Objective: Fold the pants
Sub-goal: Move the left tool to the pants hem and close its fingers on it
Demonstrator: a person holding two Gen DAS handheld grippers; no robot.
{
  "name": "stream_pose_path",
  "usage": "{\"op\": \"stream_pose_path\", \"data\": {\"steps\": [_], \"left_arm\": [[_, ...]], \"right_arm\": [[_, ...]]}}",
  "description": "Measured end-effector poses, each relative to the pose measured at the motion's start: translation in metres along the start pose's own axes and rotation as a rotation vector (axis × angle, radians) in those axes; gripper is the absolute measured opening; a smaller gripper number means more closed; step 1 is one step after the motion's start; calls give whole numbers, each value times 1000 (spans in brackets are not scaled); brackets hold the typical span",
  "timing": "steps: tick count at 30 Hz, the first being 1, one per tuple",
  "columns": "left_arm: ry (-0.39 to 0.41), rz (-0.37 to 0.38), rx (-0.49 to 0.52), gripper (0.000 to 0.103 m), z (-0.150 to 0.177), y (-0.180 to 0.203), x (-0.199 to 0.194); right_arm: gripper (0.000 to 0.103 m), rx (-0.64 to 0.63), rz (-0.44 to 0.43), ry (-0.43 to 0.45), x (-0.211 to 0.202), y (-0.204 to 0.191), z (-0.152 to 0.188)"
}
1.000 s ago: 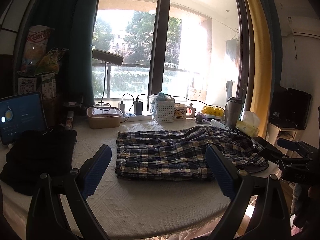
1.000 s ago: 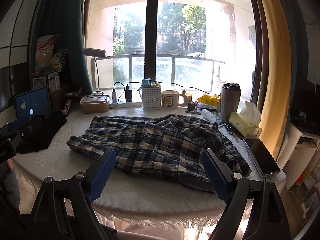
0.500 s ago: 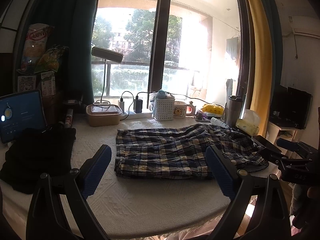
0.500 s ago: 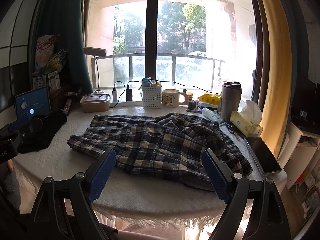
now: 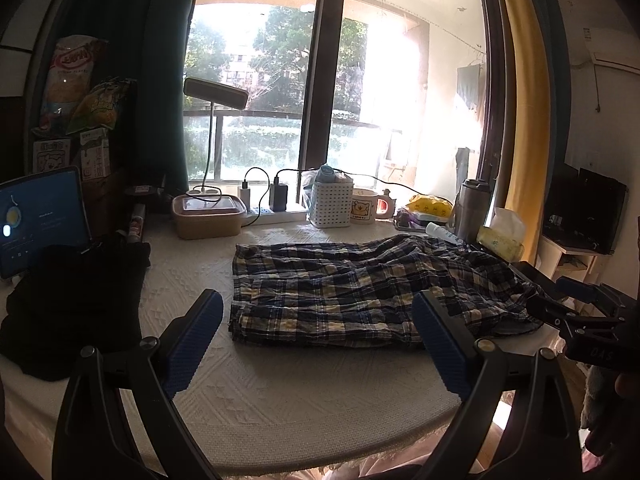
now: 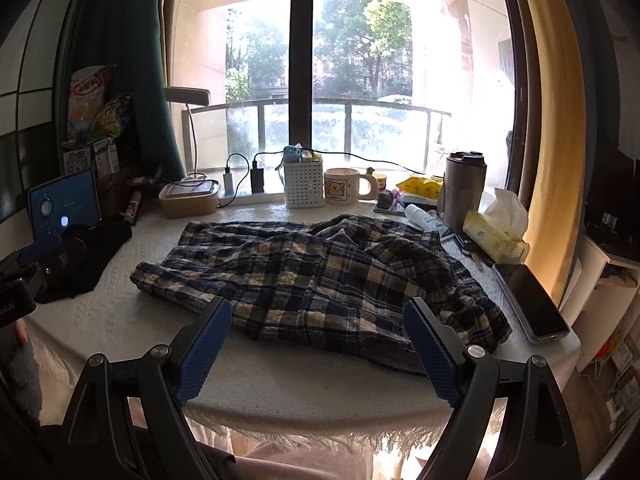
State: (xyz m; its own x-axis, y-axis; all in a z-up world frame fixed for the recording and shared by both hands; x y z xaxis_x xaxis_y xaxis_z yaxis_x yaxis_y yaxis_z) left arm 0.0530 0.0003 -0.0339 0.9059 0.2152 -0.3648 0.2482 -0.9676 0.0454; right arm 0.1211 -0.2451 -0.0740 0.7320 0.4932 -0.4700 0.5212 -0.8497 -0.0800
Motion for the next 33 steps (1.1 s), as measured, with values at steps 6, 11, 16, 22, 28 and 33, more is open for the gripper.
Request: {"op": "stream_pose_path", "data": {"steps": [6,11,16,22,28,33], "left_arm": [[-56,-33,-2,95,5,-9,31],[-91,-65,8,95,6,-13,58],[-120,-77,7,95,-5,-15,85],[-147,-93,32,95,-24,-11,117],[-206,-117,53,95,-41,-16,160],[-245,-153,89,95,-53,-23,198]], "right_arm": [[89,17,12,-34,19,17,5],[89,40,29,-79,45,36,6],[89,52,41,-100,69,53,-3],[89,77,46,-112,92,72,-21],[89,82,52,-126,112,97,-40],[89,78,64,-154,132,132,-59]]}}
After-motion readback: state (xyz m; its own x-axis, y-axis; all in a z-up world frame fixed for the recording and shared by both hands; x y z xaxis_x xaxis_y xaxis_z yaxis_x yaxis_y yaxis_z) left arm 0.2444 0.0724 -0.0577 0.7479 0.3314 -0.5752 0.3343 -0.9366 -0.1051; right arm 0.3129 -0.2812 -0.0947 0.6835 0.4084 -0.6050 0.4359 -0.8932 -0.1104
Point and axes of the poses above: each gripper's, at about its wrist camera, not at the fingertips, and x roughly the way its jaws point, y to its right, z to its underside, the point moved 4 cm from there along x, roughly the way its jaws point, and after that the axes turned 12 degrees about -z, right-handed, at the moved point
